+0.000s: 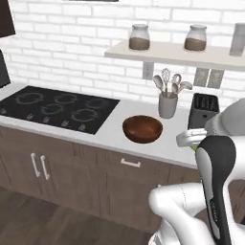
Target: Grab a lemon wedge from the fridge and one ice cube from the ice bowl, and put them in the glass of lemonade.
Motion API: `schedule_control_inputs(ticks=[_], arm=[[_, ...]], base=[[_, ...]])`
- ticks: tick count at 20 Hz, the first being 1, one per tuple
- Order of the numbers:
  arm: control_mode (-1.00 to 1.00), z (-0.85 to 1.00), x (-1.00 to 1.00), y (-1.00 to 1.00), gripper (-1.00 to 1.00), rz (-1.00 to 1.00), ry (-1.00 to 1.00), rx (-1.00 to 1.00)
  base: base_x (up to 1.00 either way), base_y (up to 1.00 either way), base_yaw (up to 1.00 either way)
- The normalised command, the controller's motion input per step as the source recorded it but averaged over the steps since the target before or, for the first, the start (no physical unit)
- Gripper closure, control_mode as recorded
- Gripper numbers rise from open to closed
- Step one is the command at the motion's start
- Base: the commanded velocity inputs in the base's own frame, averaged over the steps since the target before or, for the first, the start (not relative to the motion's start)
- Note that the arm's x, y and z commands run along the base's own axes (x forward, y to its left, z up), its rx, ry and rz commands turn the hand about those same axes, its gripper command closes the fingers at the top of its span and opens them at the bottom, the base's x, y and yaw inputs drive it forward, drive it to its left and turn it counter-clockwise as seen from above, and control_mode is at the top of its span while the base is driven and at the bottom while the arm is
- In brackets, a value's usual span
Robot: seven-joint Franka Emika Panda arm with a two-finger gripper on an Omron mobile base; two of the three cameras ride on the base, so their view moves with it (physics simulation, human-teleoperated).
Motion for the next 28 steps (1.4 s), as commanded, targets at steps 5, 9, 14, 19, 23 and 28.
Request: schedule_control_inputs(ticks=[5, 9, 14, 19, 23, 28], arm=[[1.0, 0.0, 0.0, 0.0, 1.0, 0.0, 0.0, 0.0], [1.0, 0.0, 0.0, 0.0, 1.0, 0.0, 0.0, 0.0], [1.0, 0.0, 0.0, 0.0, 1.0, 0.0, 0.0, 0.0], [1.0, 0.0, 0.0, 0.0, 1.0, 0.0, 0.0, 0.0], [1.0, 0.0, 0.0, 0.0, 1.0, 0.0, 0.0, 0.0], [1.0, 0.0, 0.0, 0.0, 1.0, 0.0, 0.0, 0.0]], base=[[1.0, 0.0, -0.51], [0.82, -0.07, -0.71], [0.09, -0.36, -0.79], [0.17, -0.63, -0.56], [0.47, -0.16, -0.02], [0.26, -0.71, 0.0]])
